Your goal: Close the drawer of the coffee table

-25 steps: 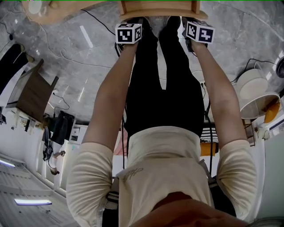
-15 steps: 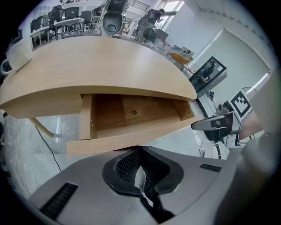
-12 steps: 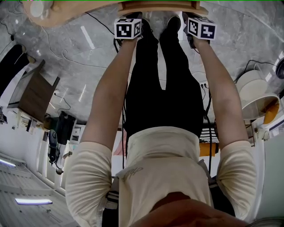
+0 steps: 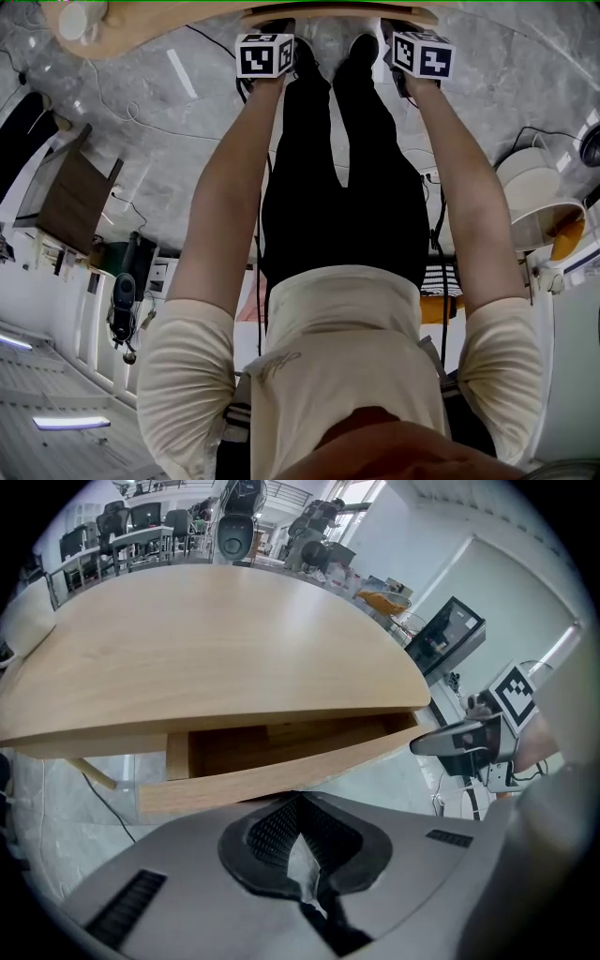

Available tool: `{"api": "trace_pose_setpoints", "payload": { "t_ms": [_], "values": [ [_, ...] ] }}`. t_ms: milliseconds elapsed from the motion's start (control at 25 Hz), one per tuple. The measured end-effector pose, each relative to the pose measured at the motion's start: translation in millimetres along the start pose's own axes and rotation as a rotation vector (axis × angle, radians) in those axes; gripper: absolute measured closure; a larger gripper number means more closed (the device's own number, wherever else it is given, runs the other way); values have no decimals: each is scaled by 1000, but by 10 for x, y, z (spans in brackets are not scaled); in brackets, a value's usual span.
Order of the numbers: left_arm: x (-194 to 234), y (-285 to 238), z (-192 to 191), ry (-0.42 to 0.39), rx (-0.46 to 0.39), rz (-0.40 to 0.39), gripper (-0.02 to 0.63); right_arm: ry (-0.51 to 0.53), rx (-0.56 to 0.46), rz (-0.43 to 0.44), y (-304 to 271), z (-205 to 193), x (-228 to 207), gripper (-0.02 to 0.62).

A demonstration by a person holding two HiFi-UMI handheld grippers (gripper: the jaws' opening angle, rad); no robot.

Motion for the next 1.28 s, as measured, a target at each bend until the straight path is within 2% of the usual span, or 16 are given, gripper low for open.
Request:
{"api": "trace_pose_setpoints", "payload": {
  "t_ms": [480, 1040, 1160, 1280],
  "values": [
    [82, -52, 272, -10, -8, 12, 601, 24, -7, 20, -48, 245, -56, 601],
    [161, -49, 410, -19, -22, 32, 601, 76, -20, 16, -48, 414, -13, 601],
    [110, -35, 390, -64, -31, 19, 601, 73, -19, 16, -2, 382, -34, 600],
    [28, 9, 217, -106, -4, 6, 601, 46, 4, 11, 63, 183, -55, 600]
  ]
}}
Point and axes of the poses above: the fingertips, and each gripper's own axes: y backward along the fingers, x to its left, z out of its top, the point moved 5 cm from there along y, backward along the fingers, and after that the axes turned 8 degrees about -y, right-handed, at the moved point
